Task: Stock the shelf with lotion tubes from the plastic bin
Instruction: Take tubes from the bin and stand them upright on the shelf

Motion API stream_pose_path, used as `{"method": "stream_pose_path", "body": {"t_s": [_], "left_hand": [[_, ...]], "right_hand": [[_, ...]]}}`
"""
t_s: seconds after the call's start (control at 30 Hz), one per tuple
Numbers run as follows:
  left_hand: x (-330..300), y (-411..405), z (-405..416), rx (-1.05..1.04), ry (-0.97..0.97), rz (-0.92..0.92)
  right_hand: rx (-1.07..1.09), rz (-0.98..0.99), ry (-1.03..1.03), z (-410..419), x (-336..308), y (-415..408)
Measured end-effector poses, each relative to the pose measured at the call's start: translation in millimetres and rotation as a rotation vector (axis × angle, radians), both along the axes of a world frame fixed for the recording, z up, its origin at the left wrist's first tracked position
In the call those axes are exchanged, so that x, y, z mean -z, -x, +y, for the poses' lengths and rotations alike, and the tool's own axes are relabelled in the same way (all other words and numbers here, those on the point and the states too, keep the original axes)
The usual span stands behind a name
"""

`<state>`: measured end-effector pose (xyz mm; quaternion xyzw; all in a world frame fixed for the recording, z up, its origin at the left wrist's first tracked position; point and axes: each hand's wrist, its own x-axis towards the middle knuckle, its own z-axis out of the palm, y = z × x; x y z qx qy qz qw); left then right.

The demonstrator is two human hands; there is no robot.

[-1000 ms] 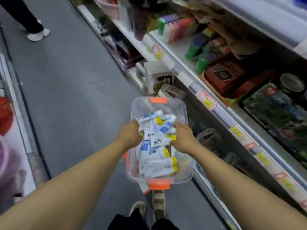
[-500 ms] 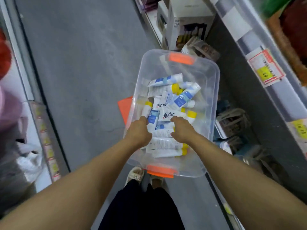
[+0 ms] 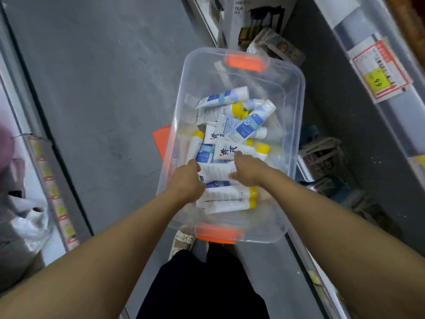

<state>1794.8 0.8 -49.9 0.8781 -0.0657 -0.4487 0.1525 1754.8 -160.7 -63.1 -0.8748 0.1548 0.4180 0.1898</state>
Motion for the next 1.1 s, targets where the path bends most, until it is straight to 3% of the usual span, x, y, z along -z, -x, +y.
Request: {"method": "stream_pose_path", "body": {"t_s": [0.2, 0.43, 0.53, 0.67, 0.9, 1.1], "left_hand": [[-4.0, 11.6, -20.5, 0.107, -0.019, 0.079], [16.6, 36.6, -69.5, 0.028, 0.046, 0.259], [30.9, 36.3, -81.2, 0.010, -0.026, 0.311], [36.0, 35.5, -92.8, -0.224, -0.116, 0.438], [33.4, 42.5, -74.1, -0.672, 0.085, 0.452], [-13.3, 29.0, -41.1, -0.632, 0.189, 0.634]], "right_hand": [[0.304, -0.216, -0.096, -35.0, -46.1, -5.0], [0.733, -0.309, -0.376, -48.6, -59.0, 13.2], [0.750, -0.410, -0.398, -46.6, -58.5, 18.4], [0.738, -0.532, -0.346, -46.3, -54.6, 20.2], [0.898, -0.619, -0.408, -42.9, -60.4, 17.4], [0.991, -0.528, -0.447, -29.5, -74.4, 14.8]]}}
